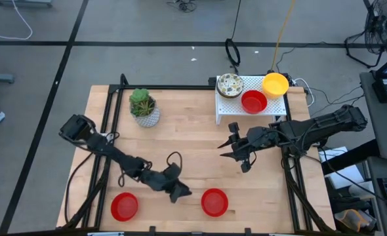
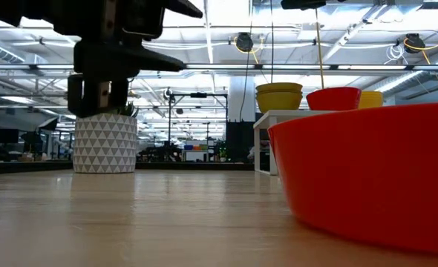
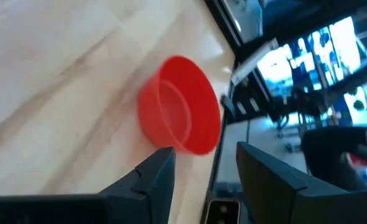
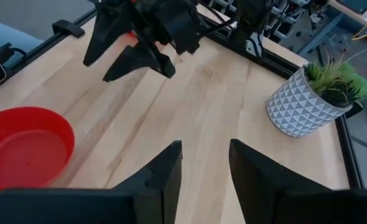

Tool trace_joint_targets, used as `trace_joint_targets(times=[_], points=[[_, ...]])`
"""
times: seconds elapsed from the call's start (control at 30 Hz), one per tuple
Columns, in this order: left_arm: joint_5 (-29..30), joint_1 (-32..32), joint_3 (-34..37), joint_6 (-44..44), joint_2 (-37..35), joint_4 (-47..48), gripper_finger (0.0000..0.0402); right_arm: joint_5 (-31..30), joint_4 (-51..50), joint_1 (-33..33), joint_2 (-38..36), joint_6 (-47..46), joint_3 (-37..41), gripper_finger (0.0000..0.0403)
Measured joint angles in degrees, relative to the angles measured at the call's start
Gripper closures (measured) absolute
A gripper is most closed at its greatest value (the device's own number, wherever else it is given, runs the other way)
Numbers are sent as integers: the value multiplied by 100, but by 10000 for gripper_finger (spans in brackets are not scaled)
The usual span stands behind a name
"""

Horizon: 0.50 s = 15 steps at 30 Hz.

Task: Pick & Place Mini bowls
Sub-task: Stack the red bowl on top of the red bowl on the shelf

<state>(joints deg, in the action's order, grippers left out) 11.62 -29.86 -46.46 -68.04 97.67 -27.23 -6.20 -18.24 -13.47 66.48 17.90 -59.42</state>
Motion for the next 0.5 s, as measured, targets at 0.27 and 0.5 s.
trace_joint_targets(times=[0.27, 0.5], points=[[-376, -71, -295, 10, -630, 1592, 229, -289, -5, -2, 0, -68, 0, 277], [4, -627, -1726, -875, -1176, 5168, 229, -278, -132, -3, -1, -593, 2, 277]])
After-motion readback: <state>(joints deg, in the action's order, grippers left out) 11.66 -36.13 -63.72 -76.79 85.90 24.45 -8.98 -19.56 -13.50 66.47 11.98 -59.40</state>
